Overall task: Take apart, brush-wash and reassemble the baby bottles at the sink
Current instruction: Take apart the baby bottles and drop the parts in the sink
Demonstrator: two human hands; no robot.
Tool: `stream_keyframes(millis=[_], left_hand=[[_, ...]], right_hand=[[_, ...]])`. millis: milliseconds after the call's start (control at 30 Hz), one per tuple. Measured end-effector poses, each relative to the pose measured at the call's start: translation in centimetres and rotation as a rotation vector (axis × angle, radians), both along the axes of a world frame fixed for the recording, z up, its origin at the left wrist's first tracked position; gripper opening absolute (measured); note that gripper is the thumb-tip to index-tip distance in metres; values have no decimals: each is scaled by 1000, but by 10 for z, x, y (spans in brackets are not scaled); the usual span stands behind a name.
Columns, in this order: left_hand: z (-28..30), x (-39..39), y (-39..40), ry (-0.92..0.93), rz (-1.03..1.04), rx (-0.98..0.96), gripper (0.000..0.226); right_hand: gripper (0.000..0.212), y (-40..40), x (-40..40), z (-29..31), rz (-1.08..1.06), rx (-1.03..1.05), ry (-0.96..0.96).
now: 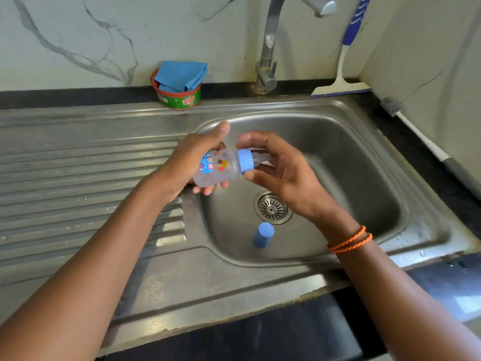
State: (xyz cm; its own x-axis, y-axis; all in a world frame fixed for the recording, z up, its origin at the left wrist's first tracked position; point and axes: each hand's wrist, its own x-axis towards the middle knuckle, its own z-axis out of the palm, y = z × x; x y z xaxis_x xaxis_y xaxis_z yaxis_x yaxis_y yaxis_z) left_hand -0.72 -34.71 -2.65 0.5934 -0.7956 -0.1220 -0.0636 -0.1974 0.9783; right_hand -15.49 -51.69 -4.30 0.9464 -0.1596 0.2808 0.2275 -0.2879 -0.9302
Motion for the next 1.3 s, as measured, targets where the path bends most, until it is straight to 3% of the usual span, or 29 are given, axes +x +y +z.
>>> stream_keyframes(millis=[100, 167, 300, 400, 467, 567, 600, 700, 767, 833, 967, 1033, 1167, 1300], left_hand=[[-2, -9, -10, -117, 52, -67, 65], [-5, -16, -17, -193, 71, -63, 58], [-7, -19, -21, -184, 147, -67, 54], [-4, -18, -18, -96, 146, -82, 51], [-5, -16, -17, -94, 131, -77, 54], [-6, -14, -18, -103, 124, -75, 64], [-6, -14, -18, -111, 127, -71, 66], [-6, -9, -15, -102, 161, -71, 63], [-5, -6, -12, -104, 170, -69, 59], [-5, -7, -11, -103, 163, -79, 57], [-5, -13, -14, -120, 148, -55, 56], [-8, -13, -15, -140, 138, -39, 53], [-15, -12, -18, -177, 139, -6, 50], [-29, -11, -25, -348, 58, 164, 46]], right_hand=[[33, 2, 2, 8, -157, 122, 132], [39, 1, 3, 3, -216, 46, 185], [20, -7, 2, -4, -134, 28, 57], [53, -10, -1, 2, 21, 43, 11], [62, -8, -1, 5, -11, 23, 49], [43, -2, 1, 6, -197, 81, 187], [45, -2, 1, 4, -195, 83, 209], [24, -8, -2, 3, -89, 47, 100], [49, -10, -3, 6, 3, 51, 50], [62, -7, -2, 5, -5, 45, 80], [32, -5, 3, 0, -111, 104, 142], [27, -7, 4, 2, -133, 140, 156], [32, -24, 0, -4, -247, 188, 390], [30, -58, -1, -28, -351, -324, 830]])
